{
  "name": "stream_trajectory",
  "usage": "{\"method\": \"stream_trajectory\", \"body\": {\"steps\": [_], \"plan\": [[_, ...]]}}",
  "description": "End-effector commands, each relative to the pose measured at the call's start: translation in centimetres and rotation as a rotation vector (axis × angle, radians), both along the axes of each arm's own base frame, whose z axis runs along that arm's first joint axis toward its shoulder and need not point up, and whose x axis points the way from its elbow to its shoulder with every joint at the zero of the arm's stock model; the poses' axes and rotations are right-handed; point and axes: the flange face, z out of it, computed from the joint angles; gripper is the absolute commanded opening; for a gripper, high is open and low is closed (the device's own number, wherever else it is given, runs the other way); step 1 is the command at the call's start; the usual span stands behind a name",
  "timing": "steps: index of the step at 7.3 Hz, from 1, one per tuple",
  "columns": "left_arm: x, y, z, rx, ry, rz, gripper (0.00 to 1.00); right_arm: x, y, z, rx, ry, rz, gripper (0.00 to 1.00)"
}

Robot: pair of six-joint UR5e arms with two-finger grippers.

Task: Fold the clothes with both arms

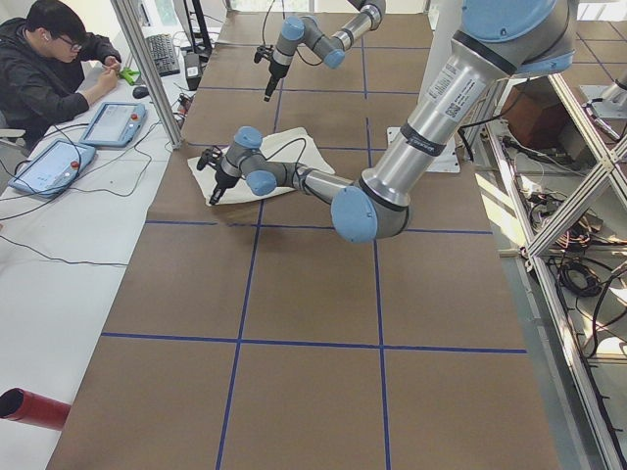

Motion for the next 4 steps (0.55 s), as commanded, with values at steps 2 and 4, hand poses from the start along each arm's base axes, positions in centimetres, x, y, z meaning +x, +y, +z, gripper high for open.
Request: {"method": "stream_trajectory", "body": {"steps": [2,4], "plan": [[-0.7,-1.3,1.2,0.065,0.043,-0.003,1.0,-1.8,1.5,-1.3,0.003,-0.024,-0.017,1.0],[-3.1,-0.5,0.6,0.058,0.136,0.07,1.0,-5.3,3.4,-4.8,-0.085,-0.119,0.05,0.99]]}}
